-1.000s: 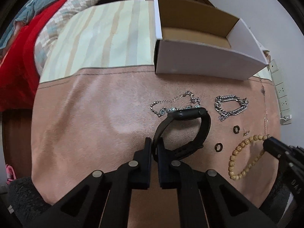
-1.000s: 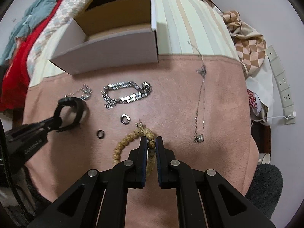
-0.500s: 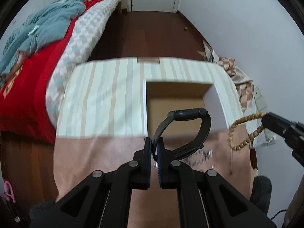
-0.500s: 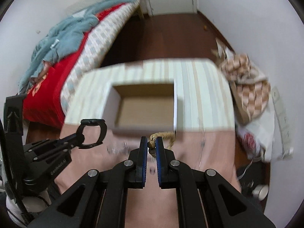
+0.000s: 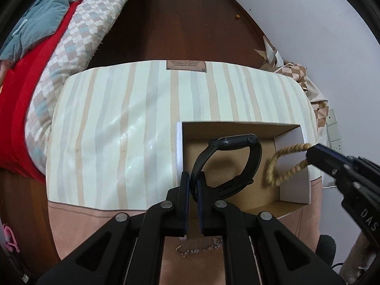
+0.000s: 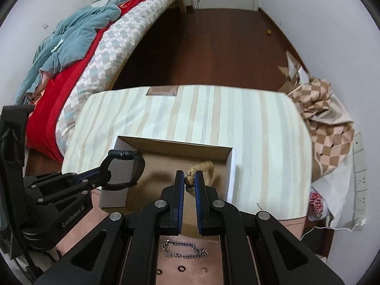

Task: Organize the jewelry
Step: 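Carry both items into the cardboard box and open both tools, then lift both tools out of the box back over the jewelry, then grasp the thick silver chain bracelet with the right tool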

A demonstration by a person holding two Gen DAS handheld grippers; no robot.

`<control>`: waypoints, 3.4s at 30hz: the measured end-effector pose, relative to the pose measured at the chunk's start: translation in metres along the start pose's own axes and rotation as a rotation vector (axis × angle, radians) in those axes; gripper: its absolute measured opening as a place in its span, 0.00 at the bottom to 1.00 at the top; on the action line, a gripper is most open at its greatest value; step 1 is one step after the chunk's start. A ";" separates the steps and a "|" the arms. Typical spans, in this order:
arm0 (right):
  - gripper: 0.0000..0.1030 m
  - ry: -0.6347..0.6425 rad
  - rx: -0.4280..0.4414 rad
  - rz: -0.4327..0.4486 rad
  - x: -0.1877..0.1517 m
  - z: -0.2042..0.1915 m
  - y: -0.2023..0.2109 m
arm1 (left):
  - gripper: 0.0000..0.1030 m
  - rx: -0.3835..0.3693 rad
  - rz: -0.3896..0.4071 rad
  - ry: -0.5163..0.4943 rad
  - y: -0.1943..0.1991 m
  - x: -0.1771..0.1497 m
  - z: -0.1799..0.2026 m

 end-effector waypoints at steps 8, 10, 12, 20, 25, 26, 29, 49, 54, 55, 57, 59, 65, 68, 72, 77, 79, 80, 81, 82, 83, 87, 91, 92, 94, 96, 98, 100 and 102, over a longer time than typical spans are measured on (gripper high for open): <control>0.11 -0.020 0.101 -0.041 0.003 0.001 -0.012 | 0.33 -0.027 0.005 0.053 0.010 0.010 0.002; 0.32 -0.026 0.110 -0.049 0.000 0.002 -0.010 | 0.68 -0.021 0.027 0.055 0.017 0.012 0.002; 0.51 -0.038 0.107 -0.042 -0.002 0.006 -0.006 | 0.74 -0.018 0.044 0.061 0.023 0.013 0.001; 0.85 -0.041 -0.106 -0.042 -0.026 0.025 -0.002 | 0.98 0.120 0.100 0.057 0.032 -0.001 -0.017; 0.92 -0.066 -0.159 -0.072 -0.049 0.031 -0.018 | 0.99 0.193 0.118 0.059 0.026 -0.019 -0.027; 0.93 -0.069 -0.166 -0.071 -0.052 0.031 -0.019 | 0.99 0.206 0.118 0.058 0.026 -0.021 -0.028; 0.97 -0.069 -0.184 -0.065 -0.059 0.031 -0.021 | 0.99 0.217 0.128 0.057 0.026 -0.027 -0.030; 0.97 -0.078 -0.237 0.097 -0.079 0.014 0.064 | 0.99 0.233 0.285 0.054 0.108 -0.066 -0.019; 0.97 -0.079 -0.241 0.151 -0.090 0.007 0.096 | 0.99 0.220 0.314 0.057 0.126 -0.083 -0.018; 0.97 -0.077 -0.241 0.161 -0.092 0.006 0.101 | 0.99 0.219 0.319 0.057 0.129 -0.086 -0.018; 0.97 -0.074 -0.243 0.183 -0.097 0.001 0.112 | 0.99 0.213 0.335 0.058 0.136 -0.091 -0.018; 0.97 -0.073 -0.235 0.197 -0.100 -0.005 0.120 | 0.99 0.207 0.350 0.059 0.142 -0.096 -0.018; 0.97 -0.102 -0.190 0.226 -0.114 -0.012 0.130 | 0.99 0.212 0.351 0.091 0.137 -0.113 -0.028; 0.97 -0.134 -0.185 0.204 -0.125 -0.003 0.115 | 0.99 0.236 0.336 0.106 0.118 -0.120 -0.038; 0.97 -0.192 -0.136 0.110 -0.147 0.019 0.065 | 0.99 0.265 0.277 0.121 0.080 -0.128 -0.051; 0.77 -0.237 -0.094 0.020 -0.167 0.037 -0.005 | 0.99 0.290 0.187 0.141 0.031 -0.136 -0.067; 0.72 -0.245 -0.077 0.004 -0.170 0.039 -0.027 | 0.99 0.304 0.159 0.141 0.016 -0.138 -0.072; 0.69 -0.249 -0.072 0.006 -0.171 0.040 -0.035 | 0.99 0.304 0.151 0.142 0.011 -0.138 -0.073; 0.67 -0.251 -0.069 0.006 -0.171 0.040 -0.044 | 0.99 0.306 0.140 0.142 0.005 -0.139 -0.075; 0.62 -0.252 -0.069 0.007 -0.172 0.040 -0.050 | 0.99 0.308 0.130 0.142 0.000 -0.138 -0.076; 0.59 -0.253 -0.067 0.009 -0.171 0.040 -0.055 | 0.99 0.307 0.125 0.143 -0.004 -0.138 -0.076; 0.48 -0.245 -0.057 0.037 -0.165 0.038 -0.066 | 0.99 0.291 0.109 0.150 -0.014 -0.134 -0.076; 0.15 -0.221 -0.044 0.045 -0.158 0.030 -0.070 | 0.99 0.238 0.099 0.145 -0.022 -0.130 -0.069; 0.15 -0.223 -0.045 0.043 -0.158 0.028 -0.070 | 0.99 0.214 0.092 0.144 -0.025 -0.129 -0.066; 0.11 -0.224 -0.050 0.056 -0.156 0.027 -0.067 | 0.99 0.187 0.079 0.140 -0.030 -0.129 -0.062; 0.10 -0.239 -0.060 0.076 -0.157 0.031 -0.061 | 0.98 0.164 0.066 0.126 -0.037 -0.128 -0.057; 0.10 -0.263 -0.054 0.091 -0.157 0.038 -0.054 | 0.98 0.142 0.050 0.109 -0.044 -0.129 -0.050; 0.09 -0.268 -0.061 0.104 -0.158 0.044 -0.047 | 0.98 0.118 0.038 0.099 -0.050 -0.130 -0.044; 0.00 -0.263 -0.076 0.113 -0.157 0.048 -0.042 | 0.97 0.099 0.031 0.092 -0.054 -0.131 -0.037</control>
Point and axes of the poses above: each gripper's, at about its wrist camera, not at the fingertips, and y roughly against the way its jaws point, z to its right, x to its top, the point moved 9 cm from there along -y, roughly the way its jaws point, and after that the axes turned 5 degrees about -z, right-handed, at the moved point
